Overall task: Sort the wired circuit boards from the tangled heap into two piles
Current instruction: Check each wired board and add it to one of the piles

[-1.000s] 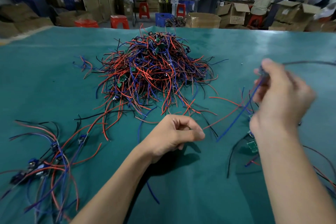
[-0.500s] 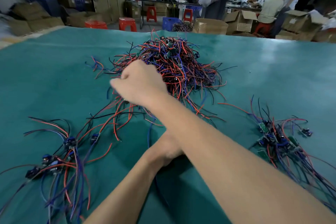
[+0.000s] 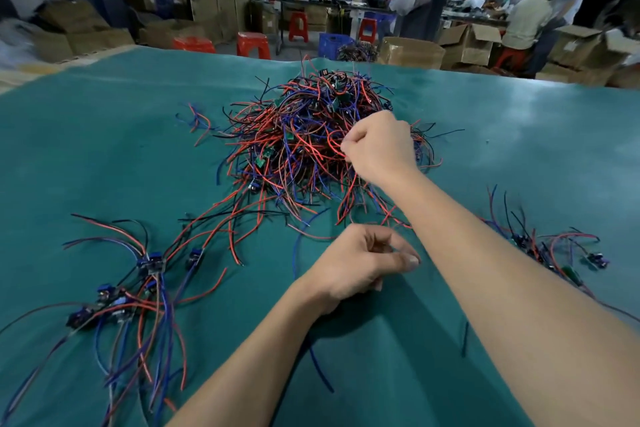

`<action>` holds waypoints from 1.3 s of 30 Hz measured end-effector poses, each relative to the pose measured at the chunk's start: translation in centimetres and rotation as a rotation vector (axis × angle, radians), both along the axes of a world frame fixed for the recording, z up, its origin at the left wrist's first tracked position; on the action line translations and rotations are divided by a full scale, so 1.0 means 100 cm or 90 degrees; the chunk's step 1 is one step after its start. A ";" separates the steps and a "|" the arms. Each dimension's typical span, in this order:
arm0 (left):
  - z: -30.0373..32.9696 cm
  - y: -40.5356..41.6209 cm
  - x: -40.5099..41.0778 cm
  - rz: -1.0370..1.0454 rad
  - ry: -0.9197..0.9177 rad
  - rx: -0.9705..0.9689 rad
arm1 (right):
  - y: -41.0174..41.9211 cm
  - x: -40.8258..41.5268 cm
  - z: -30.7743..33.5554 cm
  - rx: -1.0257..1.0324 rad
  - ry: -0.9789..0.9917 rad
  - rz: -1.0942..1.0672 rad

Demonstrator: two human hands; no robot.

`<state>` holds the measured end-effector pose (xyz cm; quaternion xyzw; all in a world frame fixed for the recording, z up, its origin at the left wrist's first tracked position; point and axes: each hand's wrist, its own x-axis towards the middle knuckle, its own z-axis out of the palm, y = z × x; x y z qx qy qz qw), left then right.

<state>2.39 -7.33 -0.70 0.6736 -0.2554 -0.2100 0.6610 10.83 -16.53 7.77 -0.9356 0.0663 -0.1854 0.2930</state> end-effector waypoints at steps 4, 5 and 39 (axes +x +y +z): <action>0.001 0.001 0.001 0.040 0.057 -0.012 | -0.038 -0.020 0.008 0.250 0.011 0.008; 0.003 0.000 0.001 0.054 0.090 -0.041 | -0.047 -0.028 0.008 0.323 0.019 0.017; -0.006 -0.007 -0.003 0.157 -0.026 -0.031 | -0.070 -0.120 -0.068 0.574 -0.030 0.023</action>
